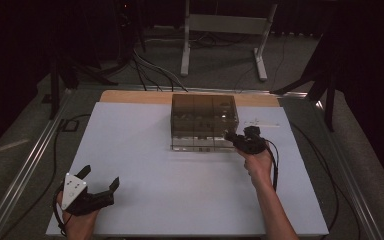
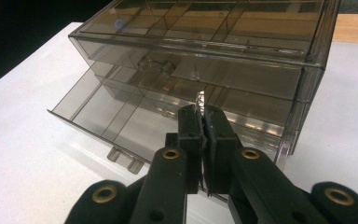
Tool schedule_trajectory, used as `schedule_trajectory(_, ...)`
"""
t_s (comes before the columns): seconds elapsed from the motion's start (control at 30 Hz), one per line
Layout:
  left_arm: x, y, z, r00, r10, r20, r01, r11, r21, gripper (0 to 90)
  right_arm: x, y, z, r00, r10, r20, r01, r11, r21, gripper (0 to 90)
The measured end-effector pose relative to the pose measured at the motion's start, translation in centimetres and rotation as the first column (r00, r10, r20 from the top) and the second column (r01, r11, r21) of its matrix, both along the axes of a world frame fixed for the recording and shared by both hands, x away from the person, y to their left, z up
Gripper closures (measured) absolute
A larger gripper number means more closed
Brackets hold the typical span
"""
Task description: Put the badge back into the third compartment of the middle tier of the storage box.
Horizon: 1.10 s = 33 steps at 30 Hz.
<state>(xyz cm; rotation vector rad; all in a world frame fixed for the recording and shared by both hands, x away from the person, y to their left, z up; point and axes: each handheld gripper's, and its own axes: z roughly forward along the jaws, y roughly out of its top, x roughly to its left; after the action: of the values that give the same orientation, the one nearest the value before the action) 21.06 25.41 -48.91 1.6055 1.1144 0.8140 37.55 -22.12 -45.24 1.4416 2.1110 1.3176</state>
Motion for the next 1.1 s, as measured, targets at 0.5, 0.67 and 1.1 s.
schedule_trajectory(0.5,0.0,0.0,0.0,1.0,-0.001,0.001,0.001,1.0,-0.001,0.7,0.8,0.1,-0.8,0.9992,0.003,-0.04,-0.004,1.0,-0.027,87.4)
schedule_trajectory(0.67,0.0,0.0,0.0,1.0,-0.002,0.0,0.002,1.0,0.0,0.7,0.9,0.2,-1.0,0.9988,0.004,-0.048,-0.006,0.999,-0.037,87.4)
schedule_trajectory(1.1,0.0,0.0,0.0,1.0,0.0,0.001,0.0,1.0,-0.001,0.7,1.3,0.2,-1.6,0.9976,0.008,-0.069,-0.012,0.998,-0.066,87.4)
